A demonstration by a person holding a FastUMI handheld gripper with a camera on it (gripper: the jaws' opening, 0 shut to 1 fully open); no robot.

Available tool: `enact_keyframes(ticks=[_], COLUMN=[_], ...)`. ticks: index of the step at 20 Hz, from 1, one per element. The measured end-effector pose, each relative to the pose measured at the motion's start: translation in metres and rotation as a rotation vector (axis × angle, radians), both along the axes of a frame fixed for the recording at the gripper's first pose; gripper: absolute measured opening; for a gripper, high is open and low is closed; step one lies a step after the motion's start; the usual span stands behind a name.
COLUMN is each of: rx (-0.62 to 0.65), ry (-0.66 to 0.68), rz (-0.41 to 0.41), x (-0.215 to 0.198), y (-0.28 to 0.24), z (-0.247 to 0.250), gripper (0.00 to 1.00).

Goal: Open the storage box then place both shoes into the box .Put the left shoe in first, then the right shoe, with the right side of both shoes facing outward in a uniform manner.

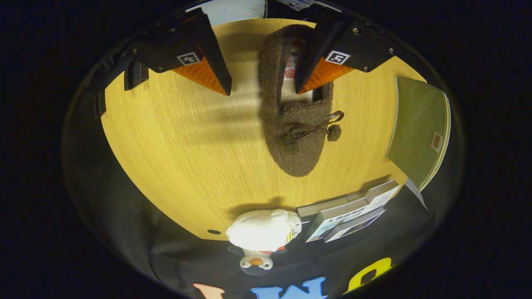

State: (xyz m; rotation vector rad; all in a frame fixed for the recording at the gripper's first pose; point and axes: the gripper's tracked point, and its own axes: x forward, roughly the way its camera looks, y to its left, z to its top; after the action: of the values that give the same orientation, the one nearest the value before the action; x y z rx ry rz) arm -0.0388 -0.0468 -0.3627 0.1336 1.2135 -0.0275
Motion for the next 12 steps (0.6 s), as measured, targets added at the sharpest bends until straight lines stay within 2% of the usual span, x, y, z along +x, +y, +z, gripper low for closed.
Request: enact_keyframes(ticks=[1, 4, 5, 7, 8, 10, 12], rx=[0.021, 0.041, 0.029, 0.013, 0.026, 0.054, 0.080], ry=[0.003, 0.007, 0.013, 0.014, 0.021, 0.017, 0.011], rz=[-0.008, -0.024, -0.030, -0.050, -0.052, -0.090, -0.110], x=[0.0002, 0.0030, 0.0023, 0.0043, 0.0023, 0.0022, 0.0046], y=[0.0027, 0.0070, 0.0061, 0.0014, 0.0031, 0.0042, 0.0062], z=[-0.0008, -0.0019, -0.0027, -0.0023, -0.0008, 0.0033, 0.0073], gripper=[0.88, 0.45, 0.36, 0.12, 0.05, 0.05, 0.00])
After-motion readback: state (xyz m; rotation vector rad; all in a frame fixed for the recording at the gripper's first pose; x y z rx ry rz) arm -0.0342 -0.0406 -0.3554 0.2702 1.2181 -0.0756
